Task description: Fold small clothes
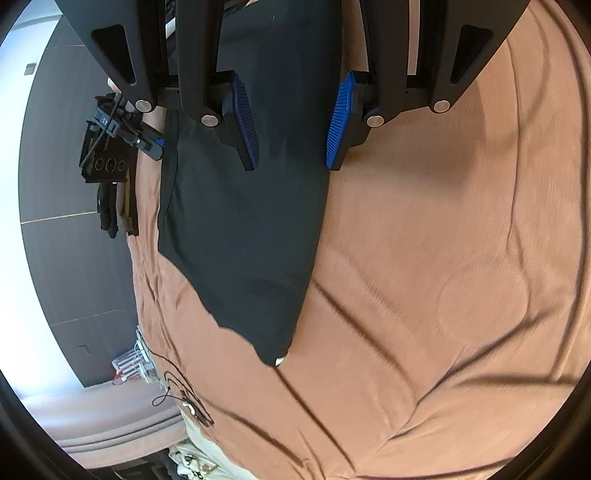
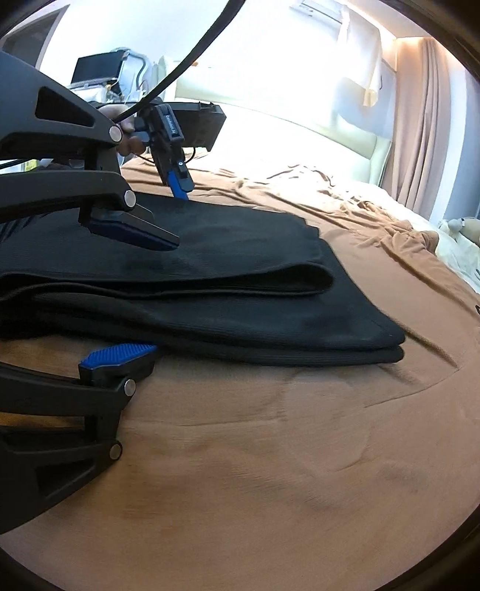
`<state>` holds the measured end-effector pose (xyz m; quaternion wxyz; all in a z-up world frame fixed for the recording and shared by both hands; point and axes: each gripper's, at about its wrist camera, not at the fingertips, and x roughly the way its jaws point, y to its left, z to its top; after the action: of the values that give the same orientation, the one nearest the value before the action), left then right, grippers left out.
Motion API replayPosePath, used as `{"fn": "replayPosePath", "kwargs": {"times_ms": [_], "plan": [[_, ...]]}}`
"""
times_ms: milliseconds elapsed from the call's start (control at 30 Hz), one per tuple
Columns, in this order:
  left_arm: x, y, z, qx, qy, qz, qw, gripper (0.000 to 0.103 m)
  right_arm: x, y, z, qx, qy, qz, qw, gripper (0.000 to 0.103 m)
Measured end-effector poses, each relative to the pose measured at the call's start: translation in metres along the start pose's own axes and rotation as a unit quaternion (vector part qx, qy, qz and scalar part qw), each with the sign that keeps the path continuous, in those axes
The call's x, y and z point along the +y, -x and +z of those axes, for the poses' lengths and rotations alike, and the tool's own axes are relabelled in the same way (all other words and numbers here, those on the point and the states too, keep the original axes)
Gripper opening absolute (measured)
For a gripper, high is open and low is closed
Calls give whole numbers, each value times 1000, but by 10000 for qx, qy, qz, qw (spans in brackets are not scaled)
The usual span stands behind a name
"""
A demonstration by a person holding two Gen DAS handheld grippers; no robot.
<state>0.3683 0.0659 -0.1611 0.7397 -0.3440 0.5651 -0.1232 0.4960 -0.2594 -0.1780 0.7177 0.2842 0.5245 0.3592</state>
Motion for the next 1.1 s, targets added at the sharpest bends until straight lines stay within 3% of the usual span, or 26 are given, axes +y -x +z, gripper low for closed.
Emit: {"fn": "replayPosePath", "kwargs": {"times_ms": [400, 767, 1100], "plan": [[4, -12, 45, -31, 64, 184, 9998, 39, 2, -27, 33, 37, 217, 24, 9998, 45], [2, -20, 73, -102, -67, 314, 9994, 39, 29, -20, 37, -108, 405, -734, 9964, 45], [-4, -35, 89, -96, -232, 181, 9995, 39, 30, -10, 34, -177, 378, -773, 9961, 45]]}}
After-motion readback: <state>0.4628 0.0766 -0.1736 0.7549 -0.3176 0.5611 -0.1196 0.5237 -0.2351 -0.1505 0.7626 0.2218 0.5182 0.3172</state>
